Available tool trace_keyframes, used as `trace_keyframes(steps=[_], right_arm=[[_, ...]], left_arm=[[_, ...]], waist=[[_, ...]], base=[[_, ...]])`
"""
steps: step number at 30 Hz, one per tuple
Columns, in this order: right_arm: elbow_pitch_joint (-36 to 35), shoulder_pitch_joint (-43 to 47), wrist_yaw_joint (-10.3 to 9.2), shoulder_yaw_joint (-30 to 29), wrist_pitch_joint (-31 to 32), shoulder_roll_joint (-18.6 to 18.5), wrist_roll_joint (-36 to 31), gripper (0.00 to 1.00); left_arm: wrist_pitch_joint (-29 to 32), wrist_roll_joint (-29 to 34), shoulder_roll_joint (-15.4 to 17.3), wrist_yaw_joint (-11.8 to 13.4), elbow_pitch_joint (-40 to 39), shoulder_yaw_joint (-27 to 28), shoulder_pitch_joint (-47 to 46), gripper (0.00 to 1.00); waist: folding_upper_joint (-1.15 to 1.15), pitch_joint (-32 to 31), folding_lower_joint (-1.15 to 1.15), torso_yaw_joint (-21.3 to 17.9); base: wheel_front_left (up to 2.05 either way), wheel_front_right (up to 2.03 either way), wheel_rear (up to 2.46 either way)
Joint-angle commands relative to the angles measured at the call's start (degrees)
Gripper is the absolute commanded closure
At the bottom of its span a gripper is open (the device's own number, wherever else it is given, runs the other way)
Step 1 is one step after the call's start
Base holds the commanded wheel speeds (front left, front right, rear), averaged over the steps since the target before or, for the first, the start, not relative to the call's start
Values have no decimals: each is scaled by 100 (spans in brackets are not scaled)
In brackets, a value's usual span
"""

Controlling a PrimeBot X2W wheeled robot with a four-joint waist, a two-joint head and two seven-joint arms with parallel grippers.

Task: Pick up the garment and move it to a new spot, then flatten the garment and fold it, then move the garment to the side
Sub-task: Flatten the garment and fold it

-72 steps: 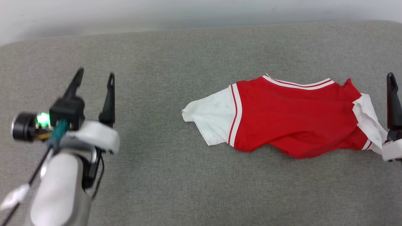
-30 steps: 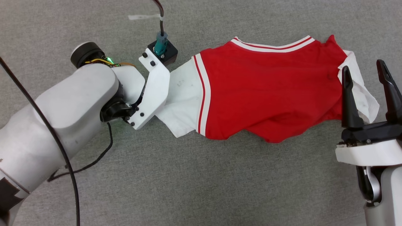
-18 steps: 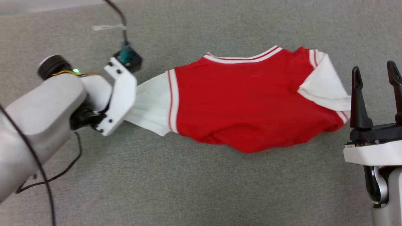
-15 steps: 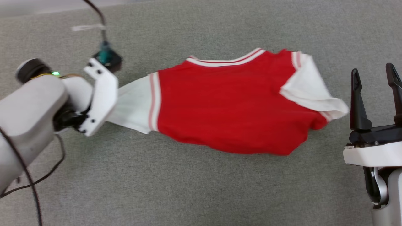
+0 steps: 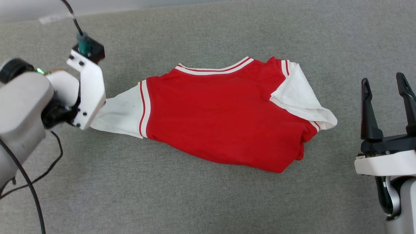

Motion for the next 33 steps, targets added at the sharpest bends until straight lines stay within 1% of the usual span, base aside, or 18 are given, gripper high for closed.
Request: trace_keyframes(steps=[1, 5, 9, 16, 18, 21, 22, 23, 26, 29, 31, 33], right_arm=[[-8, 42, -4, 12, -11, -12, -6, 0], [-32, 63, -4, 46, -11, -2, 15, 0], [-80, 20, -4, 83, -12, 16, 46, 0], [-109, -115, -4, 149, -12, 46, 30, 0], [-95, -162, -4, 152, -12, 17, 18, 0], [-39, -297, -4, 121, -12, -93, -21, 0], [-26, -356, -4, 104, -12, -139, -26, 0], [-15, -430, -4, 79, -12, -185, -29, 0], [16, -658, -4, 35, -11, -375, -15, 0], [58, -977, -4, 129, 74, -697, 62, 0], [19, -1183, -3, 383, 329, -942, 129, 0], [2, -1421, -4, 730, 800, -1296, 297, 0]], left_arm=[[77, -68, 16, -16, -55, 60, -204, 0], [444, -255, 147, -16, -184, 64, -379, 0], [761, -296, 341, -21, -299, 4, -347, 0], [688, -584, 418, 64, -211, 56, 28, 0], [629, -683, 380, 78, -158, 67, 177, 0], [535, -637, 319, 64, -74, -5, 356, 0], [458, -628, 290, 54, -52, 6, 377, 82], [431, -681, 266, 45, -29, 19, 406, 100], [310, -733, 254, 24, -36, 75, 359, 100], [186, -722, 326, 1, -162, 122, 216, 100], [112, -644, 397, -14, -313, 104, 111, 100], [19, -584, 441, -16, -512, 81, 69, 100]], waist=[[0, -49, 0, 18], [0, -56, 0, -9], [0, 45, 0, -93], [0, 243, 0, -239], [0, 297, 0, -275], [0, 338, 0, -296], [0, 345, 0, -295], [0, 340, 0, -288], [0, 267, 0, -229], [0, 148, 0, -157], [0, 66, 0, -105], [0, -3, 0, -35]], base=[[0, 0, 0], [0, 0, 0], [0, 0, 0], [0, 0, 0], [0, 0, 0], [0, 0, 0], [0, 0, 0], [0, 0, 0], [0, 0, 0], [0, 0, 0], [0, 0, 0], [0, 0, 0]])
